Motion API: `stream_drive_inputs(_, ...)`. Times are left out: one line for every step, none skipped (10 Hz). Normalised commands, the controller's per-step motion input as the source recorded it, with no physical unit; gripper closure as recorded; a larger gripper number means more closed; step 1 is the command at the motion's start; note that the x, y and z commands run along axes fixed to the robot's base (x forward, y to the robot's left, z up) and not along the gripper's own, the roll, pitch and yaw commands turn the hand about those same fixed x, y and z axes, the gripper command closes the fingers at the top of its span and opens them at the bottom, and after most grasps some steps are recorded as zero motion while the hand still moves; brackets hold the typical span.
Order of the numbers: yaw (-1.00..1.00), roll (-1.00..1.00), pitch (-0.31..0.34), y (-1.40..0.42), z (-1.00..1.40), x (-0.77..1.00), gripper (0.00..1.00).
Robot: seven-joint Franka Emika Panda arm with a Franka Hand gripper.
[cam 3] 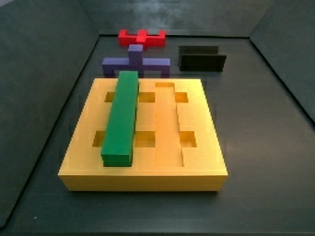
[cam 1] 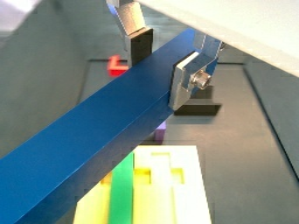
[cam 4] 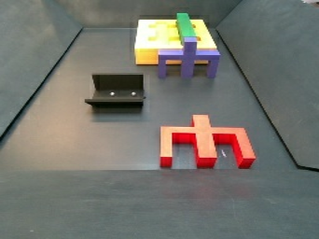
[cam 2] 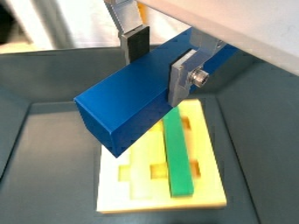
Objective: Pick up the blue object. Move up. Move to above the board. Insert the blue object.
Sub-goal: Move to above the board.
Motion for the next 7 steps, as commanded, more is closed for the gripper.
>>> stream_drive_inputs(1.0,0.03,0.109,-0.18,0.05,0.06,1.0)
stream_drive_inputs(1.0,0.03,0.115,-0.1,0.04,0.05,1.0)
stream_drive_inputs(1.0,0.03,0.122,-0.03,0.03,0.05,1.0)
stream_drive_inputs(1.0,0.04,0.138,-0.04,0.03,0.05,1.0)
stream_drive_inputs(1.0,0.04,0.157,-0.03,0.03,0.05,1.0)
stream_drive_inputs(1.0,0.05,0.181,-0.03,0.03,0.06,1.0)
stream_drive_inputs(1.0,0.06,0.214,-0.03,0.03,0.06,1.0)
